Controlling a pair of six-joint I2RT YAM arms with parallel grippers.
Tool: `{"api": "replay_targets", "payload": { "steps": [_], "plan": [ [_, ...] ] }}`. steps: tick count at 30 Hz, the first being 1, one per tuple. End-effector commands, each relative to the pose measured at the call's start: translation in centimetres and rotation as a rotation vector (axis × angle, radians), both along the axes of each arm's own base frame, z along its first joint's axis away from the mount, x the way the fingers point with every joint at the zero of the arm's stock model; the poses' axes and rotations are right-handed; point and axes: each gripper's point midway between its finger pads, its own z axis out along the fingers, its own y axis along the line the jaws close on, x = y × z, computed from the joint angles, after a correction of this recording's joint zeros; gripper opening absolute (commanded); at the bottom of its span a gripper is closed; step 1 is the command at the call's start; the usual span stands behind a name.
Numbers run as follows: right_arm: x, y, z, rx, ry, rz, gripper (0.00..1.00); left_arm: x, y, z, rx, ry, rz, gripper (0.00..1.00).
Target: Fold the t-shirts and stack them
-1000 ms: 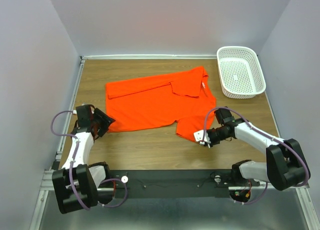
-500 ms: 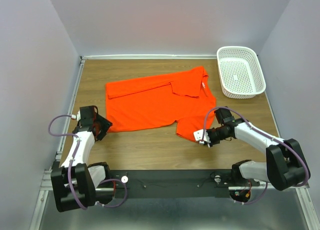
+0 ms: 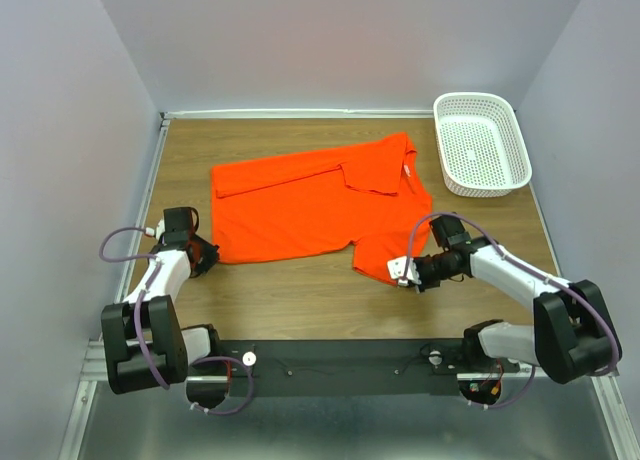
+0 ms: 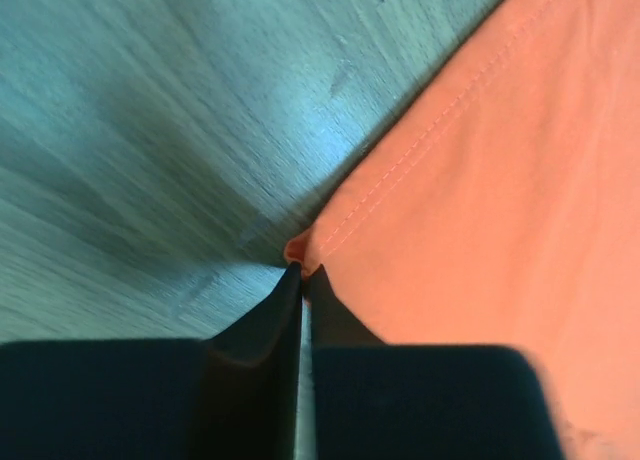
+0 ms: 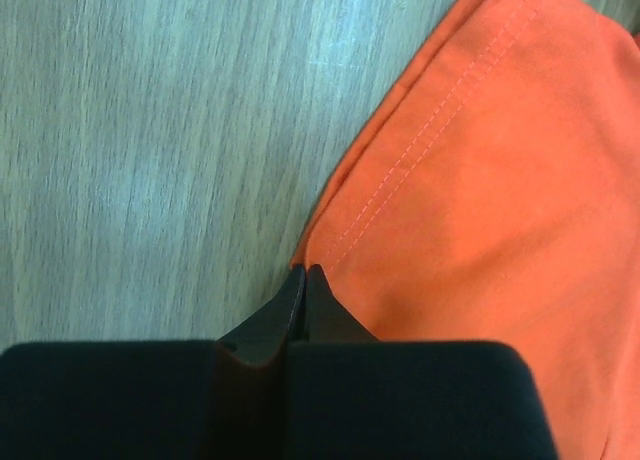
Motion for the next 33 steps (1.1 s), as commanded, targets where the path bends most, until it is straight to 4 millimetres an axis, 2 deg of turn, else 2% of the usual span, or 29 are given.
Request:
{"api": "replay_targets", "payload": {
  "steps": [1,4,7,8,11,12,14,16,20,26,33],
  "plan": [
    [1.2,0.7,2.0,0.036,-0.017,-0.058,0.0,1.1,0.5,1.1,0.032,-0.041,-0.009,0.0],
    [2.1,1.2,4.3,0.079,-0.04,-0.12,0.0,1.2,-0.1,1.6,0.017,-0.062,-0.047,0.0],
    [3.9,2.0,8.4,0.148,-0.09,-0.192,0.01,1.1,-0.3,2.3,0.012,-0.089,-0.058,0.0],
    [5.0,2.4,10.5,0.176,-0.127,-0.206,0.01,1.1,-0.4,2.8,0.011,-0.108,-0.063,0.0],
    [6.2,3.0,13.6,0.224,-0.147,-0.251,0.01,1.1,-0.6,3.2,0.01,-0.129,-0.073,0.0],
    [7.1,3.3,15.3,0.244,-0.174,-0.255,0.01,1.1,-0.7,3.3,0.0,-0.133,-0.075,0.0],
    [7.9,3.6,16.2,0.257,-0.159,-0.283,0.01,1.2,-1.0,3.5,-0.01,-0.146,-0.087,0.0],
    [9.1,4.0,17.9,0.276,-0.168,-0.31,0.01,1.3,-1.1,3.6,-0.02,-0.153,-0.095,0.0],
    [11.0,4.3,19.6,0.293,-0.174,-0.358,0.01,1.3,-1.5,3.9,-0.033,-0.165,-0.108,0.0],
    [13.6,4.9,21.0,0.314,-0.175,-0.416,0.01,1.4,-1.1,4.1,-0.03,-0.178,-0.102,0.0],
    [15.8,5.3,20.7,0.302,-0.164,-0.458,0.01,2.2,-0.2,4.9,-0.024,-0.205,-0.091,0.0]
  ]
}}
